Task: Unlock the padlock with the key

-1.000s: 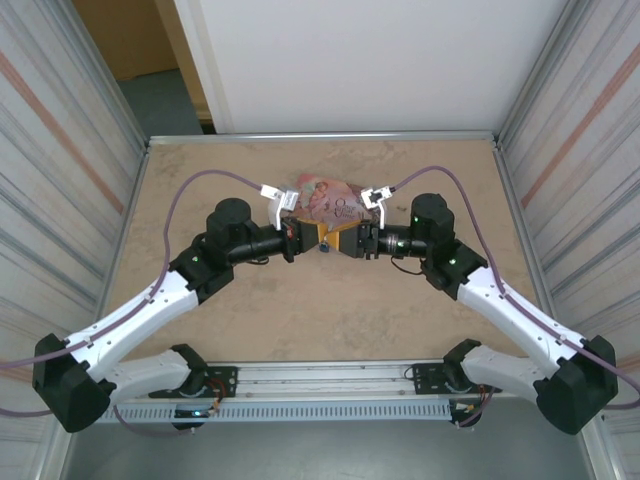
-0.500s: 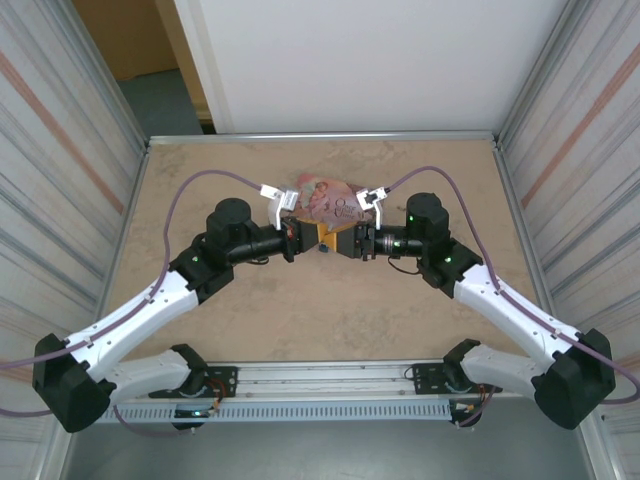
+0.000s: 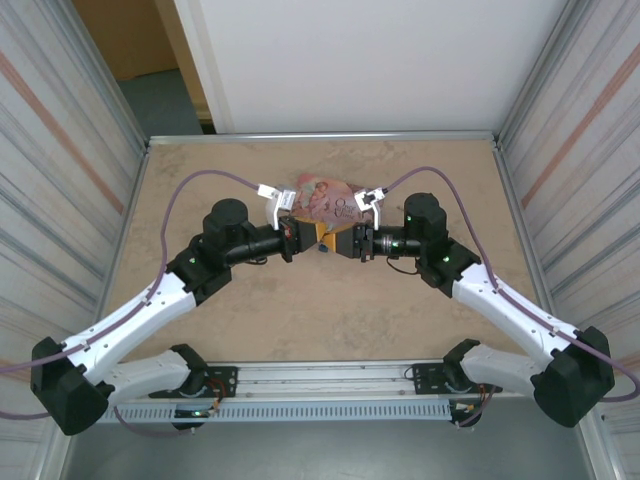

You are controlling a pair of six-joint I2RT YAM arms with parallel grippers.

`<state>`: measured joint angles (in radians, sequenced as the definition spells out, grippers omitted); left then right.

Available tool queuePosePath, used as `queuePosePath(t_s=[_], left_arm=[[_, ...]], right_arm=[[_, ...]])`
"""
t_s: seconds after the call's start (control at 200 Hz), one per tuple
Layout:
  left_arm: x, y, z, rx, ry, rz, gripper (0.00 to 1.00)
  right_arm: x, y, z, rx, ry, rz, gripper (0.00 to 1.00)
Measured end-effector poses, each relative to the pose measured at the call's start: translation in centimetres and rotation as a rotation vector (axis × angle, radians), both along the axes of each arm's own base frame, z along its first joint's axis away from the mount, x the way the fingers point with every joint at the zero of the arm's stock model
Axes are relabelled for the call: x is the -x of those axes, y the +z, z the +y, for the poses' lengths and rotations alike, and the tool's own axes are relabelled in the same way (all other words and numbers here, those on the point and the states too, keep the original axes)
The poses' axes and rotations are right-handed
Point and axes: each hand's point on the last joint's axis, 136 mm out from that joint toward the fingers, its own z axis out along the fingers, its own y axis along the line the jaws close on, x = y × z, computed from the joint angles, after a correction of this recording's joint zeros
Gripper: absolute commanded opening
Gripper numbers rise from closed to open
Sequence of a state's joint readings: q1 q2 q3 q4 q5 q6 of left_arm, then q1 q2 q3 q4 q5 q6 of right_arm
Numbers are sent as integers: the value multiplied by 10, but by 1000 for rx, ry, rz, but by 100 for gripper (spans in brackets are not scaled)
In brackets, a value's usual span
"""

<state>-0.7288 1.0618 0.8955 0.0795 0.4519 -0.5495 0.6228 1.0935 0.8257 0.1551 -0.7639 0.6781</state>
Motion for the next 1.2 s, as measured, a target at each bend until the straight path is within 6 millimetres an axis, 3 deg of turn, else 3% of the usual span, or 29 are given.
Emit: queuePosePath(t_s=[0.266,0.446,0.586,0.731,0.837,1.047,1.132,1.202], left_arm=[[0,0,0,0,-1,0,0],[0,0,0,1,0,-1,0],[-1,1,0,4,2,2,18],[0,2,2,-1,9,-12,48],[-1,9,10,2,51,-40,61],[1,24,41,-9,177,-111,75],[-1,14,53,-42,232,-107,78],[-4,-6,61,-84,279,-81,80]], right_arm=[[0,1,0,-2,0,-2,15],[0,1,0,-2,-1,-1,4],[0,2,0,-3,-5,-4,0],[-2,-2,-3,17,-26,-5,0],[-4,-11,-6,59,-48,2,0],[-24,-32,-27,148,-135,22,0],[-38,-41,-37,171,-175,34,0],[-50,-52,-43,193,-201,52,0]])
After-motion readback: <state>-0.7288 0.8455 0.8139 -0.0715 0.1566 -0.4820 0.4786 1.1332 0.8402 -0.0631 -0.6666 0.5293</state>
